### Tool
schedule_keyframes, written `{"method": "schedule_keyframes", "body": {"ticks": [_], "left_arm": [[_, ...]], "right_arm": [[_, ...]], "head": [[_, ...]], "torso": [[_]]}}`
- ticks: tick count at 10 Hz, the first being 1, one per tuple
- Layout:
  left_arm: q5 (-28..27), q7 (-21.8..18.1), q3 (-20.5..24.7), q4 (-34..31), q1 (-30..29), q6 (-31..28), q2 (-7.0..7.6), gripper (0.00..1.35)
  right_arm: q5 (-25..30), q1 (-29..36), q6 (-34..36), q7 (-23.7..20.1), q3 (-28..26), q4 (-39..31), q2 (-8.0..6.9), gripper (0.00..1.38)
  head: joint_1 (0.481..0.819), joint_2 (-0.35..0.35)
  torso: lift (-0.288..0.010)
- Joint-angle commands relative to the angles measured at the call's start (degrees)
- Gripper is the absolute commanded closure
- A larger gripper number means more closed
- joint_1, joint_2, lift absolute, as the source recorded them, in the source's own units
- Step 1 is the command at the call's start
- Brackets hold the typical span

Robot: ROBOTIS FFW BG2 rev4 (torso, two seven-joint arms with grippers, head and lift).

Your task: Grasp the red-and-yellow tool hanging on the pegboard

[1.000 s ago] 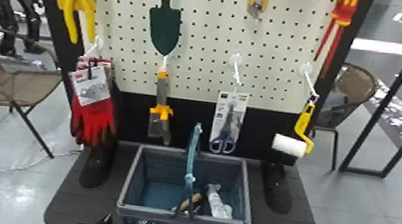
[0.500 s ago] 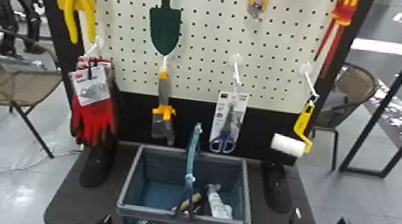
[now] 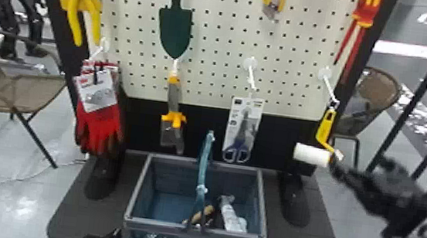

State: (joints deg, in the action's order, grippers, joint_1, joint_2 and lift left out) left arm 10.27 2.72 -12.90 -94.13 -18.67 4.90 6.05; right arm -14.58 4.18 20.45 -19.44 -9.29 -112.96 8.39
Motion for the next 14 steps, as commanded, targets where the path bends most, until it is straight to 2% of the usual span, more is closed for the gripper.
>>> {"method": "schedule_keyframes", "body": {"ticks": [1,3,5,6,9,10,14], "left_arm": [[0.28,0.01,-0.54,0.00,0.47,-0.68,0.46,0.17],[0.19,0.01,-0.90,0.00,1.00,-1.47,0.55,0.17],[0.19,0.01,-1.16,0.00,1.35,-2.26,0.63,0.17],[0.28,-0.08,-1.51,0.00,1.79,-2.70,0.99,0.17],[0.37,-0.17,-2.04,0.00,2.50,-3.75,1.51,0.17],[0.37,-0.34,-2.04,0.00,2.58,-3.84,1.51,0.17],[0.54,-0.43,-2.57,0.26,3.37,-4.37,1.78,0.17]], "right_arm": [[-0.45,-5.76,4.77,-0.34,-1.00,-1.12,2.95,0.13],[-2.12,-12.79,11.19,-0.60,-1.00,-2.61,8.66,0.13],[-5.90,-19.73,15.23,-0.78,1.99,-1.82,13.32,0.13],[-7.39,-23.43,16.55,-0.78,4.37,-0.85,15.34,0.13],[-10.11,-33.53,18.48,-0.69,8.76,0.02,19.73,0.13],[-11.70,-36.08,18.75,-0.60,10.87,1.34,20.53,0.13],[-13.45,-40.21,18.31,-0.52,15.97,5.21,20.79,0.22]], "head": [[0.549,0.000],[0.549,0.000],[0.549,0.000],[0.549,0.000],[0.549,0.000],[0.549,0.000],[0.549,0.000]], "torso": [[-0.100],[-0.100],[-0.100],[-0.100],[-0.100],[-0.100],[-0.100]]}}
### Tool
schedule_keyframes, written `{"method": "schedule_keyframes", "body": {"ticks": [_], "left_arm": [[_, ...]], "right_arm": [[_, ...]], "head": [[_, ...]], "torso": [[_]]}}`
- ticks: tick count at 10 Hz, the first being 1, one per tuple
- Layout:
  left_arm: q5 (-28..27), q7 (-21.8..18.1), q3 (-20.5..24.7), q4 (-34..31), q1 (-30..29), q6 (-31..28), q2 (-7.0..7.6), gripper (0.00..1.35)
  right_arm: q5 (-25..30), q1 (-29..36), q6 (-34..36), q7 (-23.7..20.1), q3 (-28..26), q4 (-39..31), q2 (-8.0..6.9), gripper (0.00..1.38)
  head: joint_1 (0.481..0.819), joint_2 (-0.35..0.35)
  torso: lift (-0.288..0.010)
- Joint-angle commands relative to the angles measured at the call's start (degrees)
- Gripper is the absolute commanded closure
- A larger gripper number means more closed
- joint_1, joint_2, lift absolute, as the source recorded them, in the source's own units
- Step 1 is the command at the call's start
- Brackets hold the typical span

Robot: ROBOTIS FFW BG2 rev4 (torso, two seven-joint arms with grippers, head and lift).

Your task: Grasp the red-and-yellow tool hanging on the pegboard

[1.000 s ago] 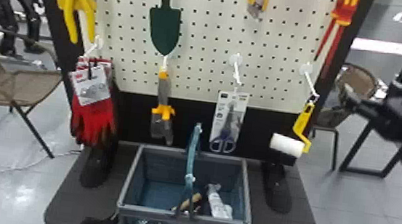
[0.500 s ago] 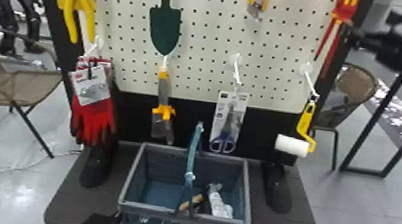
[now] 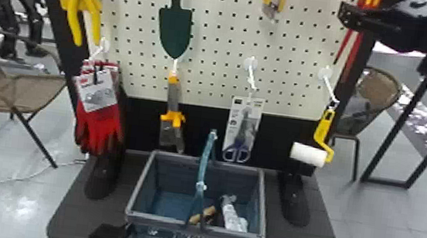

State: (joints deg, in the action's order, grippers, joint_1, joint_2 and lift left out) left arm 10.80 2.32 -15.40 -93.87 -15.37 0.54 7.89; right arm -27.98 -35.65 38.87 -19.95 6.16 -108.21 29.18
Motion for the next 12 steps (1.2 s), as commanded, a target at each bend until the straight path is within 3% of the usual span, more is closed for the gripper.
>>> {"method": "schedule_keyframes", "body": {"ticks": [1,2,3,4,5,12], "left_arm": [[0.01,0.06,-0.07,0.09,0.16,-0.01,-0.06,0.17],[0.10,-0.03,0.02,0.09,-0.01,0.16,-0.06,0.17],[0.19,-0.03,0.02,0.09,-0.01,0.25,-0.06,0.17],[0.19,0.06,0.02,0.09,-0.10,0.25,0.02,0.17],[0.19,-0.03,0.02,0.09,-0.10,0.34,0.02,0.17],[0.28,-0.03,-0.07,0.09,-0.10,0.25,0.02,0.17]], "right_arm": [[0.12,-0.30,-0.29,0.00,0.61,0.72,0.00,0.31],[0.47,-0.13,-0.29,0.00,0.61,0.63,0.00,0.66],[0.91,-0.04,-0.29,0.08,0.34,0.54,0.00,0.86],[1.08,0.14,-0.29,0.08,0.17,0.45,0.00,0.88],[1.35,0.49,-0.20,0.17,-0.19,0.19,0.00,1.06],[1.61,1.02,0.24,0.17,-0.98,-0.34,-0.09,1.15]], "head": [[0.549,0.000],[0.549,0.000],[0.549,0.000],[0.549,0.000],[0.549,0.000],[0.549,0.000]], "torso": [[-0.100],[-0.100],[-0.100],[-0.100],[-0.100],[-0.100]]}}
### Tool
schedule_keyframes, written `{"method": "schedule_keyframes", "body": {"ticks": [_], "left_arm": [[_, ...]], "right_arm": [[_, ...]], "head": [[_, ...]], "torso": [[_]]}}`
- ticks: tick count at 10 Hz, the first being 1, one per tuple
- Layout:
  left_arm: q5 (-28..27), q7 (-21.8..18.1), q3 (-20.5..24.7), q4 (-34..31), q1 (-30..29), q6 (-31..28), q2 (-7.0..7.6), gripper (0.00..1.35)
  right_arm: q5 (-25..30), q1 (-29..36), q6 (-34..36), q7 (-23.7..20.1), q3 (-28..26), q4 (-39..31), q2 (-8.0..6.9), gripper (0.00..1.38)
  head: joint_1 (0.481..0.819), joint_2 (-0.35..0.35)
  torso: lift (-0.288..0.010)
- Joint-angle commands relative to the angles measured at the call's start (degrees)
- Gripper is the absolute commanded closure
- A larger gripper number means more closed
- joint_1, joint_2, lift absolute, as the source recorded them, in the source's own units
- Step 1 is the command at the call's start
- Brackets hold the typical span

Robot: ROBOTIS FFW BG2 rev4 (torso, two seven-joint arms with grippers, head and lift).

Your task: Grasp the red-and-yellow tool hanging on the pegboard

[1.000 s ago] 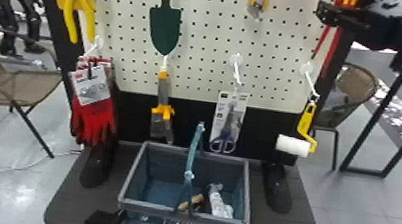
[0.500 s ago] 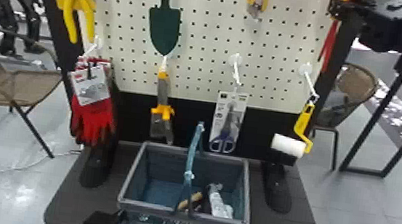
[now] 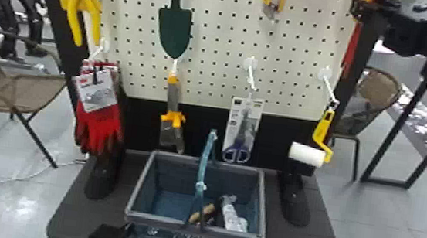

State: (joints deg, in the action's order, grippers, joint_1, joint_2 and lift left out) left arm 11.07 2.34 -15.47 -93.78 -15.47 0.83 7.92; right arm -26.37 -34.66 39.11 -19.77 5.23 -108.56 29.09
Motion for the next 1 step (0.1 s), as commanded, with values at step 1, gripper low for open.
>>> {"method": "schedule_keyframes", "body": {"ticks": [1], "left_arm": [[0.00,-0.06,0.00,0.00,0.00,-0.04,-0.01,0.17]], "right_arm": [[-0.09,0.12,-0.26,0.00,-0.22,0.02,-0.09,1.15]], "head": [[0.549,0.000]], "torso": [[-0.100]]}}
